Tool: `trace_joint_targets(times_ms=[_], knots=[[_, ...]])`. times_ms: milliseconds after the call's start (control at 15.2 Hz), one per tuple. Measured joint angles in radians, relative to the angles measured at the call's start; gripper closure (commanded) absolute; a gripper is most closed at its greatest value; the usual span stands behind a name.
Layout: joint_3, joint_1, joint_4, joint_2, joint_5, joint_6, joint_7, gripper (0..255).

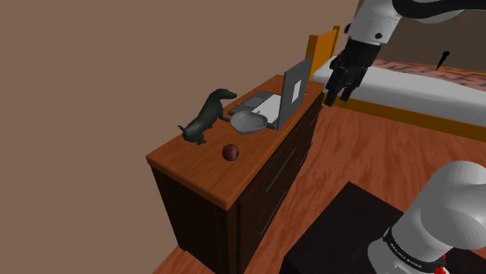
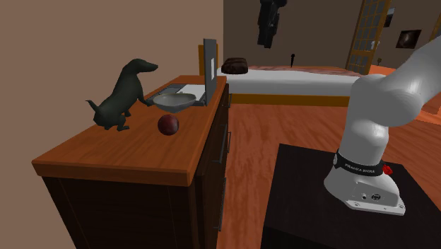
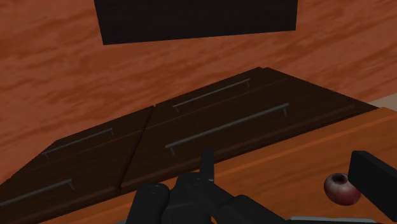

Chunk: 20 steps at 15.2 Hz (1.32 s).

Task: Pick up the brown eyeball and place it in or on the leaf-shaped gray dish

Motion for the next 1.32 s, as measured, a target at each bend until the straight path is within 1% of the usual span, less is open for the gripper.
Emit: trace_joint_targets(times_ms=[198, 462, 924, 1254, 1320], knots=[[0.016, 0.009, 0.010, 0.036, 0.008, 0.021, 0.008, 0], [0.059, 0.033, 0.024, 0.148, 0.026, 0.100, 0.025, 0], [0.133, 0.069, 0.124, 0.386, 0.039, 0.203, 0.060, 0], [0.184, 0.094, 0.224, 0.567, 0.028, 0.260, 0.094, 0], [0.194, 0.098, 0.265, 0.613, 0.022, 0.259, 0.103, 0]])
